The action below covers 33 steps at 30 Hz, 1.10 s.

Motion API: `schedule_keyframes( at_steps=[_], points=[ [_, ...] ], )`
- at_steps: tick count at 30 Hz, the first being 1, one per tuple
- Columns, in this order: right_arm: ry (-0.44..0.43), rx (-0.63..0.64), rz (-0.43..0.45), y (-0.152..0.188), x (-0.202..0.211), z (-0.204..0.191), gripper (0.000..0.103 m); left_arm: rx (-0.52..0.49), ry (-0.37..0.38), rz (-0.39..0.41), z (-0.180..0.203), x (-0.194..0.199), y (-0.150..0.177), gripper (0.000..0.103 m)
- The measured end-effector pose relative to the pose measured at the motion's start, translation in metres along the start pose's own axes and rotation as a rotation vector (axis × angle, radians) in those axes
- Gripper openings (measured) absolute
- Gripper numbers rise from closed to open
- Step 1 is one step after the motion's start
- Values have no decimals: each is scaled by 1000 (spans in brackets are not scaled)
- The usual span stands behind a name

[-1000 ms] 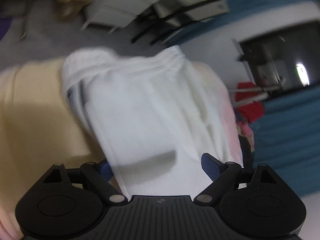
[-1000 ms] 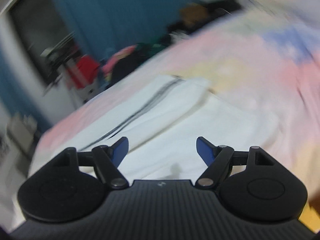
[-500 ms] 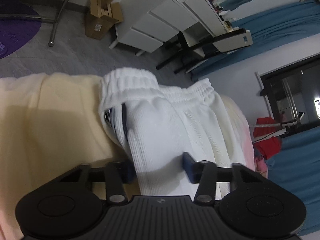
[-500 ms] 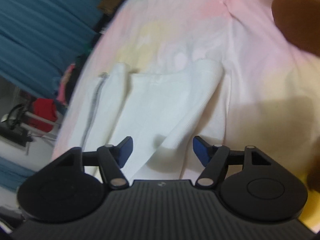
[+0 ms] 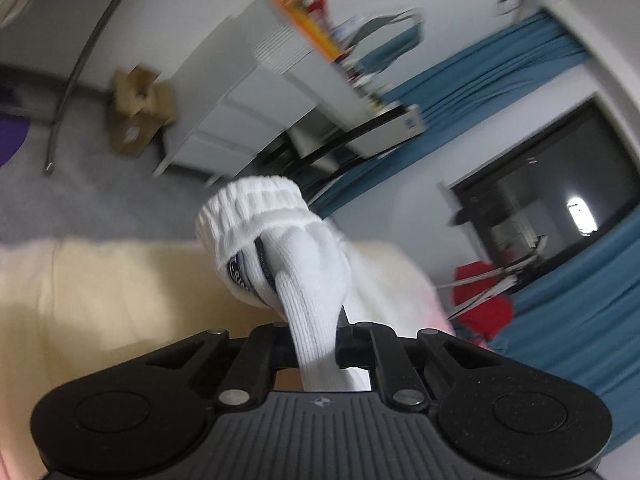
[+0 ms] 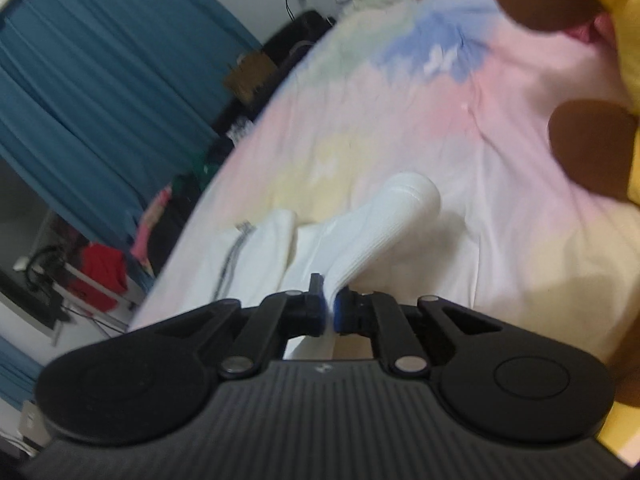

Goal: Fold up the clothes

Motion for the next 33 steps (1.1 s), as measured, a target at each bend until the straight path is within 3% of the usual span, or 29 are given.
schedule_keyframes(
  at_steps=[3, 8, 13, 19, 21, 25, 30, 33],
  points=[
    [-16, 21, 7, -12, 7, -8, 7, -56, 25, 19, 27, 2, -9, 10],
    [-27, 100, 20, -41, -22, -54, 7, -140, 30, 35, 87, -32, -12, 9],
    [-27, 194, 39, -63, -108, -123, 7, -207, 20, 70, 153, -104, -6, 10],
    [20, 306, 65, -71, -223, -192, 7, -310, -79, 73, 205, -242, 18, 10],
    [61, 346, 72, -66, -265, -205, 7, -334, -129, 47, 208, -289, 28, 10],
    [163, 399, 41, -53, -335, -194, 3, -336, -243, -41, 193, -369, 47, 11],
    [185, 411, 20, -51, -362, -164, 3, -383, -316, -109, 175, -409, 64, 16],
    [184, 388, 24, -54, -357, -152, 3, -403, -295, -126, 169, -404, 68, 22]
  ],
)
Point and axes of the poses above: each gripper's, at about its wrist camera, not at the fingertips, and x roughly against the way its jaws point, z to its right, y to its underside, the point moved 8 cm from there along -x, roughly the way its jaws point, and after that the axes turned 9 degrees about x, right-handed, at the moved point
